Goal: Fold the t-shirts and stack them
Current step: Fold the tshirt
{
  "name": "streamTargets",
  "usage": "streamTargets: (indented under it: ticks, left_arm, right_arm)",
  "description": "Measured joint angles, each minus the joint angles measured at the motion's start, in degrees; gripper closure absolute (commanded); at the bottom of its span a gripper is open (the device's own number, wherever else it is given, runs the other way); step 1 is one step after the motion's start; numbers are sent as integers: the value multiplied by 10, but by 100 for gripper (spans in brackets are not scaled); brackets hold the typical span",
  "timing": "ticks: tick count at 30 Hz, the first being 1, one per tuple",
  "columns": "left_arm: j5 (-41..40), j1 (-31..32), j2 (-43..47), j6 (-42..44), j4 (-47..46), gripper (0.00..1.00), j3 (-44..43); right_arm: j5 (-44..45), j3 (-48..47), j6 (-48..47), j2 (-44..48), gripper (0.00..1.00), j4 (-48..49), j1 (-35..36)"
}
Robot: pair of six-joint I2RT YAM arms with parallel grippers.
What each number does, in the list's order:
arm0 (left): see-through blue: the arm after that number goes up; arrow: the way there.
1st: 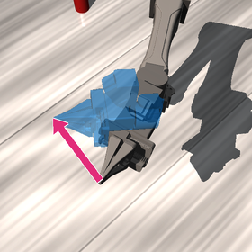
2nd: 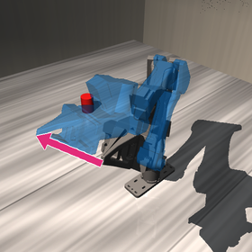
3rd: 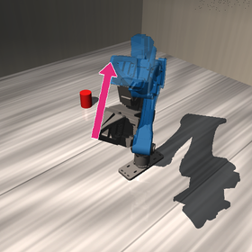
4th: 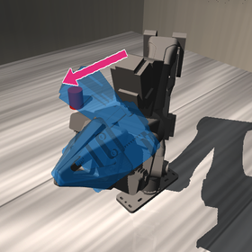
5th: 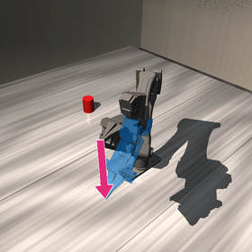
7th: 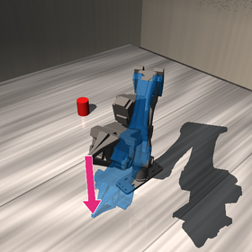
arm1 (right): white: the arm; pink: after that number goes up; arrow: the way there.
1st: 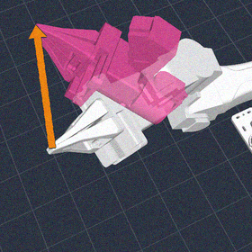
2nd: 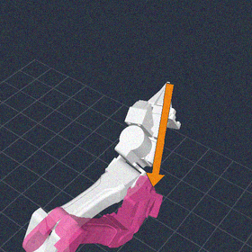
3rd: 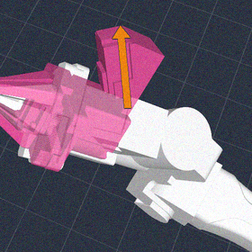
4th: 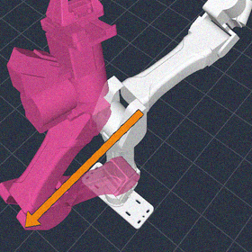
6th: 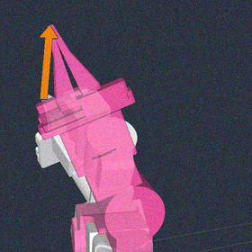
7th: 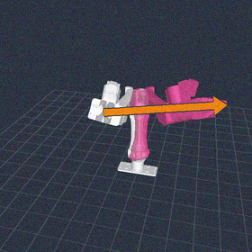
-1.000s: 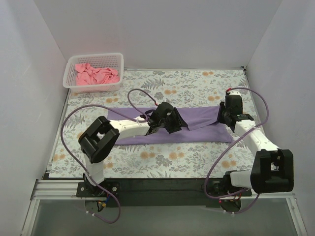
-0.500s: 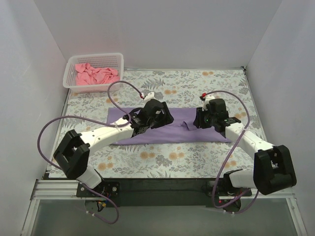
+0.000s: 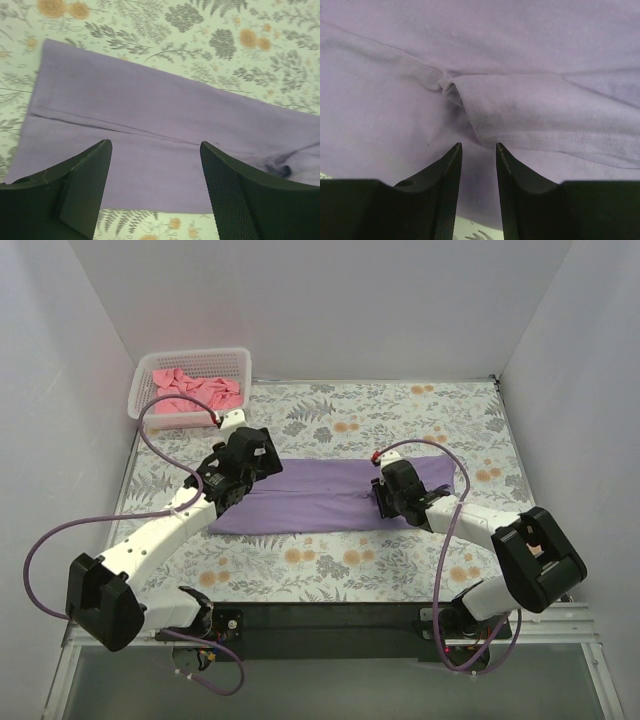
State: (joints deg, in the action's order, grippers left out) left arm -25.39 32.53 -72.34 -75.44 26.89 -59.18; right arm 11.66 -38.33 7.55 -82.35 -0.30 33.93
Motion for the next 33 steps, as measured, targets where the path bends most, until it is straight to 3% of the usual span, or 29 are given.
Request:
streamTargets:
  ticks: [8, 12, 19, 33]
  left_arm:
    - [-66, 0, 45, 50, -17, 30, 86]
    - [-71, -1, 45, 59, -22, 30, 98]
    - [-71, -2, 44, 62, -34, 30, 98]
    - [-67, -11, 44, 63, -36, 30, 99]
  right_arm:
    - [66, 0, -3, -30, 64, 22, 24]
    - [92, 0, -4, -36, 72, 26, 27]
    - [118, -2, -14, -38, 99, 29, 30]
    - [93, -43, -47, -1, 99, -66, 33]
